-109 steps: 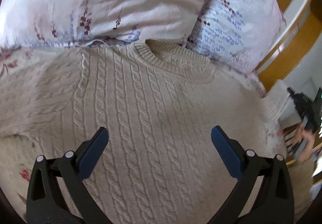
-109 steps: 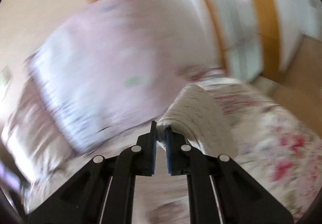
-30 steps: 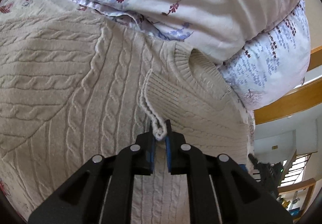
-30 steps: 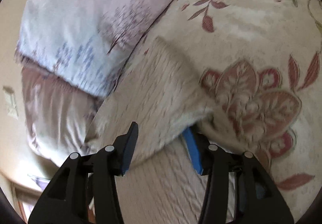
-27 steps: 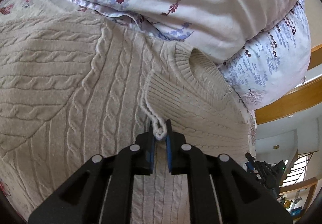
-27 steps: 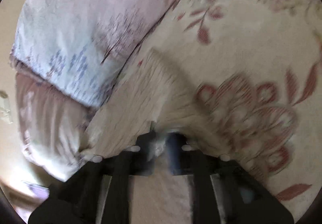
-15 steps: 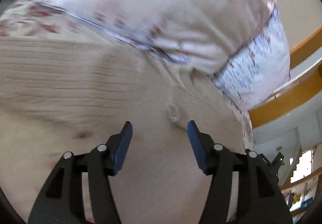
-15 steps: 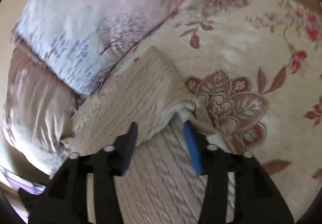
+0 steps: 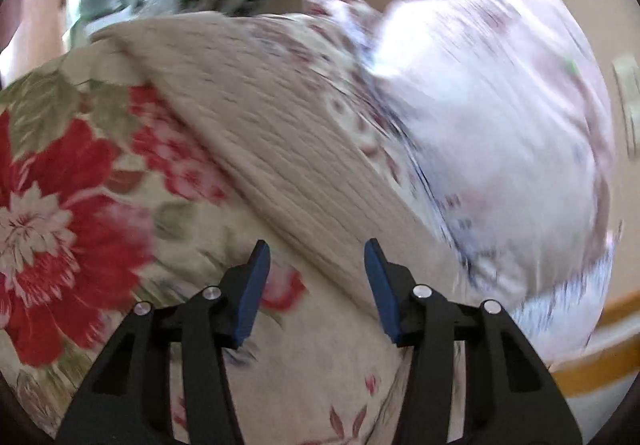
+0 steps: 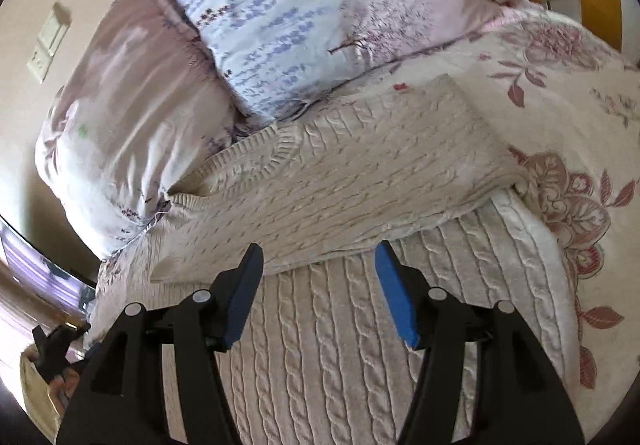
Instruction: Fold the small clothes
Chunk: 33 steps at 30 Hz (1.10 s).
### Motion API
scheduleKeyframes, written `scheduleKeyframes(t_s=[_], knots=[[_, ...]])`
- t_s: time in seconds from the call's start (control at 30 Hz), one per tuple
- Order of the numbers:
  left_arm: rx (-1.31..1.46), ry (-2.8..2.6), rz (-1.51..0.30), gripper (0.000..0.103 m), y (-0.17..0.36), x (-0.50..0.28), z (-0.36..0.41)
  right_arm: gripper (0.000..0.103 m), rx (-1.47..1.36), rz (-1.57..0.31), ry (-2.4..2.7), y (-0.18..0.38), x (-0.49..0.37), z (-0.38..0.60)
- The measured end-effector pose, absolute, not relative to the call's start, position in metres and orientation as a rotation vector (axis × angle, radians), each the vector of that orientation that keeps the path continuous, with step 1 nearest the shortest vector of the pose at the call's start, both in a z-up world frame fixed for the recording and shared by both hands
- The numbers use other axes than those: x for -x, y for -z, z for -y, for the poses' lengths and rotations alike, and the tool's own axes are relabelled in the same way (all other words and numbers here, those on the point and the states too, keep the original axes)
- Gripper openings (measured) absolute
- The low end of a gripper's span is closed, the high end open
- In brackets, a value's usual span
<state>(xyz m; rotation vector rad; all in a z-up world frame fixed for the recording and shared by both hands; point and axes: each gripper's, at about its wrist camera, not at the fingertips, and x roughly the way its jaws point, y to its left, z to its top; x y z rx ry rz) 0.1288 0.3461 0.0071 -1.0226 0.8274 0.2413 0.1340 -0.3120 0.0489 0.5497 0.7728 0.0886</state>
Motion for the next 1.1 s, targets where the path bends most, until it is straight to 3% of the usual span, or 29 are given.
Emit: scheduleKeyframes(t_s=[0.17, 0.3, 0.37, 0.5, 0.77, 0.93, 1.1], knots=[[1.142, -0.294, -0.766, 0.037, 0.002, -0.128, -0.379, 0.06, -0.535, -0.754, -0.089, -0.055, -0.132, 0.313], [1.206, -0.323, -0.748, 0.014, 0.011, -0.13, -0.397, 0.06, -0.528, -0.764, -0.104, -0.054, -0.132, 0.309], [1.222, -0.326, -0.758, 0.008, 0.018, -0.131, -0.402, 0.061, -0.524, -0.772, -0.114, -0.052, -0.133, 0.307], [1.212, -0.322, -0.744, 0.006, 0.01, -0.13, -0.4, 0.061, -0.525, -0.777, -0.123, -0.051, -0.133, 0.308], [1.06, -0.1, -0.648, 0.005, -0.064, -0.151, -0.337, 0.063, -0.518, -0.75, -0.143, -0.058, -0.13, 0.311], [0.924, 0.143, -0.663, 0.005, -0.103, -0.183, -0.239, 0.064, -0.503, -0.738, -0.155, -0.06, -0.126, 0.311], [0.81, 0.33, -0.752, 0.005, -0.099, -0.208, -0.132, 0.064, -0.492, -0.733, -0.143, -0.059, -0.123, 0.316]])
